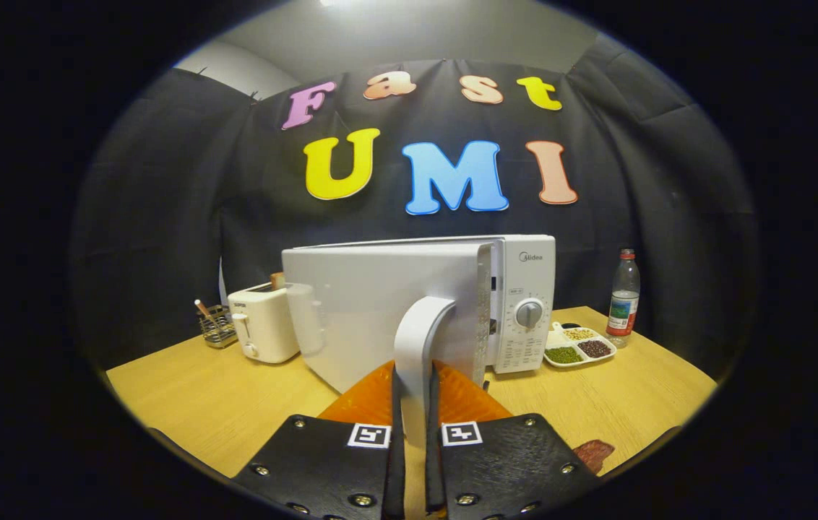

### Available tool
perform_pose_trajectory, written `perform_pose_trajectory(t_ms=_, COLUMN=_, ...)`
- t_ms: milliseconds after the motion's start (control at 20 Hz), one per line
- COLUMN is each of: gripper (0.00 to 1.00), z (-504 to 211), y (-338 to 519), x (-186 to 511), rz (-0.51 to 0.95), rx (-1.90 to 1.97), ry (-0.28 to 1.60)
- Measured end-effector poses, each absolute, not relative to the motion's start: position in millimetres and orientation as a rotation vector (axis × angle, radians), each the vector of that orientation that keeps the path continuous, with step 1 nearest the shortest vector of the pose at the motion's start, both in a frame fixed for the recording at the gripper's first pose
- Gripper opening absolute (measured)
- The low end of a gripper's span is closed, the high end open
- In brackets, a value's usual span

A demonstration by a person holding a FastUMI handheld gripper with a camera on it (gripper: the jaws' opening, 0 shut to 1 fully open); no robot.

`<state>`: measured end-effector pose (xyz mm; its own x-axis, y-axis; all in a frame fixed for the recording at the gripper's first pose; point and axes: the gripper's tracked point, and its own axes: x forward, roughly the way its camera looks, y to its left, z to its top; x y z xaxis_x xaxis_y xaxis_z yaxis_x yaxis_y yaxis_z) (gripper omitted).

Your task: Open the microwave, put the food inside, and close the microwave door.

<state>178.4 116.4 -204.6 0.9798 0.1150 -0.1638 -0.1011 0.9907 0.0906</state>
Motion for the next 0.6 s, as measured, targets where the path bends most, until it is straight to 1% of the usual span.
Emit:
perform_pose_trajectory(t_ms=200, gripper=0.11, z=-199, y=178, x=135, rz=0.176, rx=0.076, ry=0.130)
perform_pose_trajectory(t_ms=350, gripper=0.11, z=-195, y=223, x=113, rz=0.188, rx=0.047, ry=0.103)
perform_pose_trajectory(t_ms=600, gripper=0.10, z=-198, y=290, x=86, rz=0.204, rx=0.030, ry=0.106)
